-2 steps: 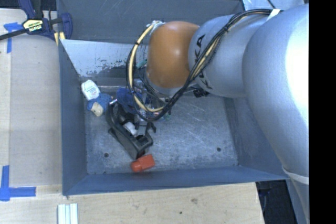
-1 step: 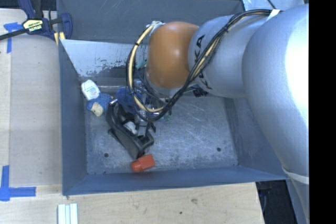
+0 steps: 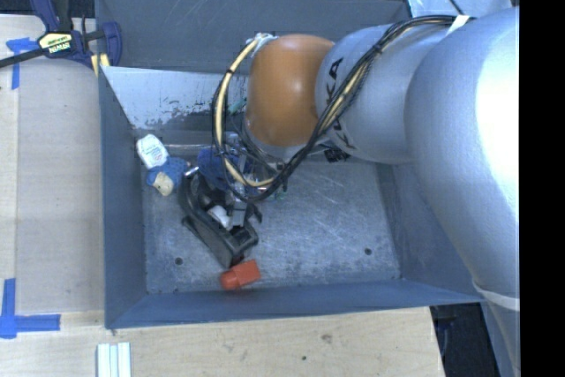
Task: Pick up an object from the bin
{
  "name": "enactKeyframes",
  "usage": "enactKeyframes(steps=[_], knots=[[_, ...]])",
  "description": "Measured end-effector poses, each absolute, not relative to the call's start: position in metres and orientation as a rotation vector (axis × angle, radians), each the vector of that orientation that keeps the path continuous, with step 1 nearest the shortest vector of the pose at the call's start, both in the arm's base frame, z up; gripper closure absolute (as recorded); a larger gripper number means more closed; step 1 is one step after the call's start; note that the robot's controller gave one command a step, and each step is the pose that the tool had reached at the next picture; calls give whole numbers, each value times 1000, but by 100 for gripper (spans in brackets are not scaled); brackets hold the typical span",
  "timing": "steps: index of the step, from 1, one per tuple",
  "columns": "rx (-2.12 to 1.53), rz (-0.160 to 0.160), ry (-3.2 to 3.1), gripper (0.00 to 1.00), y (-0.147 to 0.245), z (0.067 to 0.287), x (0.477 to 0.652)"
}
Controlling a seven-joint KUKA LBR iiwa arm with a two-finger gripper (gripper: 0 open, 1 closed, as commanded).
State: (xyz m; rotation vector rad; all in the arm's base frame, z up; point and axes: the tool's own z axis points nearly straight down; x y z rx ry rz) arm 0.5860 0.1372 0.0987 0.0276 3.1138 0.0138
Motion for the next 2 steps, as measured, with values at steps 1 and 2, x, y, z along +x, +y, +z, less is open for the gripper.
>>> enactKeyframes(steps=[1, 2], knots=[[28, -10, 3135, 100, 130, 100, 585], [-859, 1, 3013, 100, 162, 250, 529]])
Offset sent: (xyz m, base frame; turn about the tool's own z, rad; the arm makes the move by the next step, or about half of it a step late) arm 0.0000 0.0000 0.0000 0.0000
